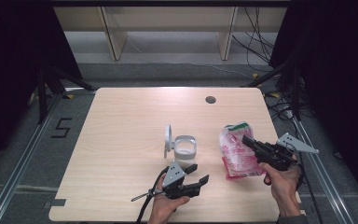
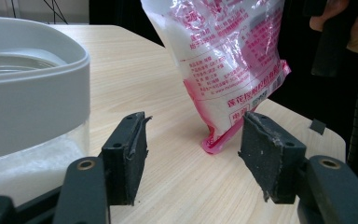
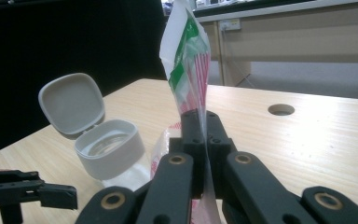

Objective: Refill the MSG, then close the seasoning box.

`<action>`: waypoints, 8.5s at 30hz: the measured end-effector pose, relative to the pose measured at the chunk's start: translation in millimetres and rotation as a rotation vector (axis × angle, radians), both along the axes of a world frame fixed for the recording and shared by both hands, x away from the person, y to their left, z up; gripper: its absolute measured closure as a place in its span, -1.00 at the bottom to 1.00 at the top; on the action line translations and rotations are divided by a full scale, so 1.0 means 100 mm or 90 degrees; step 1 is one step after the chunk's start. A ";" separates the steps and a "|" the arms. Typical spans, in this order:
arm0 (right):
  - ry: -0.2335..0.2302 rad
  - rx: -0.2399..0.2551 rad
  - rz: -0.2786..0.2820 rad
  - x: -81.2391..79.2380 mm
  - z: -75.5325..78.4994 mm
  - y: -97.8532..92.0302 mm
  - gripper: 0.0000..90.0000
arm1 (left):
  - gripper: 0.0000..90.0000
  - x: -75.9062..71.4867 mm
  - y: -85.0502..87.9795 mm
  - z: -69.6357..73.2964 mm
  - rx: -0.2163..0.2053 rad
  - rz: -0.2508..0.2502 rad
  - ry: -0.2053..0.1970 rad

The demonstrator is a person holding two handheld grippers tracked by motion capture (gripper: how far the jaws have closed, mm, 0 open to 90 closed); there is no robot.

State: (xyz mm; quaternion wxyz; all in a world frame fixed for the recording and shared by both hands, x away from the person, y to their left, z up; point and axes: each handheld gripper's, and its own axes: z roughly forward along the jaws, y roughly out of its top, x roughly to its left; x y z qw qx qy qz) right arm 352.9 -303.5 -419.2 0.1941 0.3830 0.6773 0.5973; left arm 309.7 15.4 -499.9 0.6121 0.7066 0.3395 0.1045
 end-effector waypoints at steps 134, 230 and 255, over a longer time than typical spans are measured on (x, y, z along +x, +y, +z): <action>0.097 -0.131 -0.064 -0.02 -0.36 0.31 -0.51 | 0.25 0.26 1.06 0.17 0.042 0.162 -0.055; 0.081 -0.161 -0.012 -0.10 -0.44 0.55 -0.44 | 0.41 0.43 0.86 0.39 0.058 0.089 -0.082; 0.087 -0.157 0.003 -0.11 -0.46 0.58 -0.45 | -0.34 0.25 0.88 0.30 0.066 0.073 -0.058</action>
